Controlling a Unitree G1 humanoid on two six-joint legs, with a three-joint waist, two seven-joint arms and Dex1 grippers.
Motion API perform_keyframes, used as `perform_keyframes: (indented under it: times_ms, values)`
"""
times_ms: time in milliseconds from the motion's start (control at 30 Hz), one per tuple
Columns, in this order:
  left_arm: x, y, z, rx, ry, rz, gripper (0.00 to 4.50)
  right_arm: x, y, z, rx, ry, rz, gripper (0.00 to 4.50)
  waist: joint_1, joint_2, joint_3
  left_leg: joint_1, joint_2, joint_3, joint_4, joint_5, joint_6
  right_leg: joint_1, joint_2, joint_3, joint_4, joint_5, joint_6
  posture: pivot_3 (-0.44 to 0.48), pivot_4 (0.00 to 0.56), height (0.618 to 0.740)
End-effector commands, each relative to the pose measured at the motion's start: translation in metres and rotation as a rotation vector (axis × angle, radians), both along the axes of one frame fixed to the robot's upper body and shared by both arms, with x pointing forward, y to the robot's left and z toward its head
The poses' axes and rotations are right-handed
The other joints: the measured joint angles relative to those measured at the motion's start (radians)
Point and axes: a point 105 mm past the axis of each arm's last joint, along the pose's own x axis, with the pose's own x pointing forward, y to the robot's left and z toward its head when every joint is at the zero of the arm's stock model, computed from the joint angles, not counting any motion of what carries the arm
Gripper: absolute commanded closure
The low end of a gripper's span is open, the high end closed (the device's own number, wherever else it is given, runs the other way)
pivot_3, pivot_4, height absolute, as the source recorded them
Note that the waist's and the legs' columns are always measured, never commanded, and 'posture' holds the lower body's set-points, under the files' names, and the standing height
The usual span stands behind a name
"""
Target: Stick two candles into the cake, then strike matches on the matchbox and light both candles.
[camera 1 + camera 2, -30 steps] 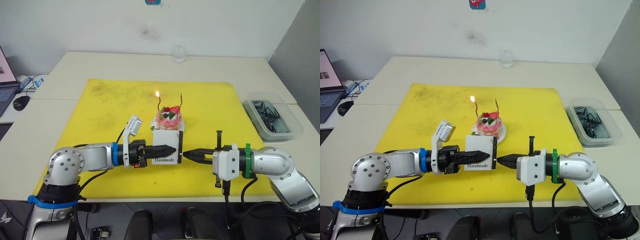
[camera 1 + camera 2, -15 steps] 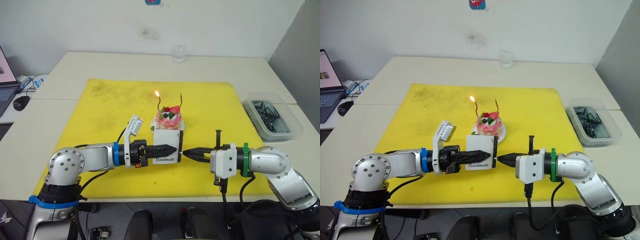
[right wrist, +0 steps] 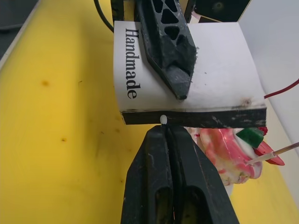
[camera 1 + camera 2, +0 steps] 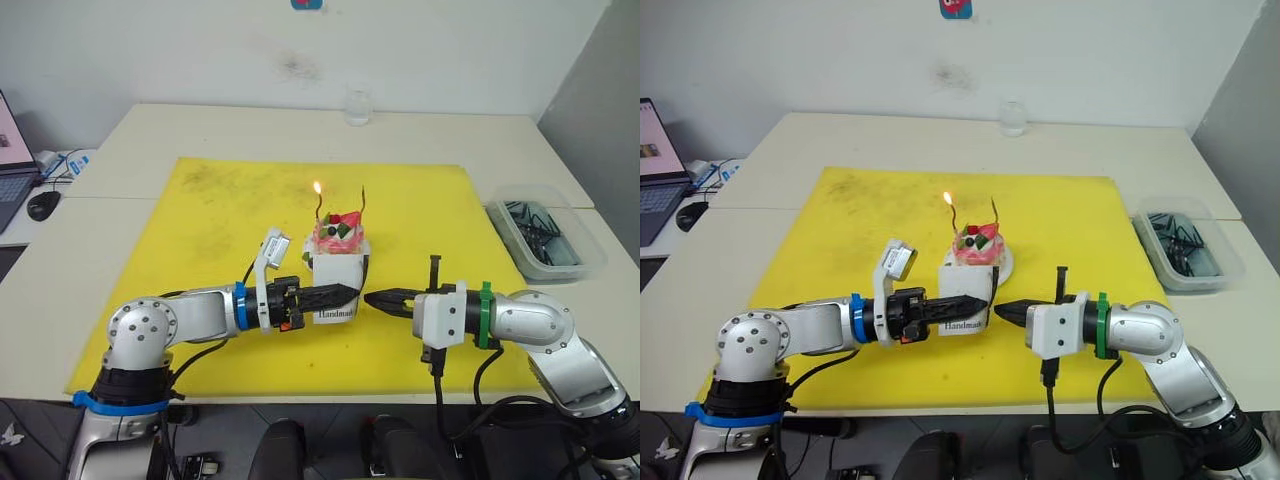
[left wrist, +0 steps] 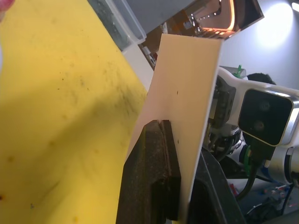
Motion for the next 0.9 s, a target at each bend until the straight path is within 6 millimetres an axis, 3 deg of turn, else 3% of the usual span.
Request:
perform_keyframes:
  times_ms: [33,133,233,533,900]
  values:
    - [0.007,0.002,0.105,-0.222,-0.310,-0.004,4.50,-0.040,0.019,-0.017,-0.041,0.084,0.187,4.47,0.020,-0.004,0.002,-0.001,0.000,0.000,0.000,0.000,0.000,0.000,0.000,-0.002,0.000,0.000,0.000,0.000,0.150,0.740]
    - [0.010,0.029,0.140,-0.179,-0.422,0.061,4.50,-0.043,0.005,-0.013,-0.061,0.092,0.160,4.47,0.013,-0.001,0.001,-0.002,0.000,0.000,0.001,0.000,-0.001,0.000,0.003,-0.002,0.000,0.000,0.000,0.000,0.150,0.740]
    - [0.005,0.035,0.138,-0.112,-0.430,0.064,4.50,-0.040,-0.002,-0.008,-0.053,0.087,0.126,4.47,-0.004,0.002,-0.001,0.004,0.000,0.004,-0.001,0.000,0.000,0.001,0.001,0.003,-0.001,-0.001,0.001,0.000,0.150,0.740]
    - [-0.027,0.035,0.058,0.147,-0.304,-0.023,4.50,-0.030,-0.005,0.006,0.000,0.077,0.057,4.47,-0.001,0.002,-0.001,0.002,0.000,0.000,-0.001,0.000,-0.001,0.001,0.000,0.001,0.000,0.000,0.000,0.000,0.150,0.740]
    - [-0.034,0.079,-0.014,0.362,-0.134,0.047,4.50,-0.012,-0.015,0.022,0.009,0.013,-0.002,4.47,-0.001,0.002,-0.001,0.002,0.000,0.000,-0.001,0.000,-0.001,0.000,0.000,0.001,0.000,-0.001,-0.002,0.000,0.150,0.740]
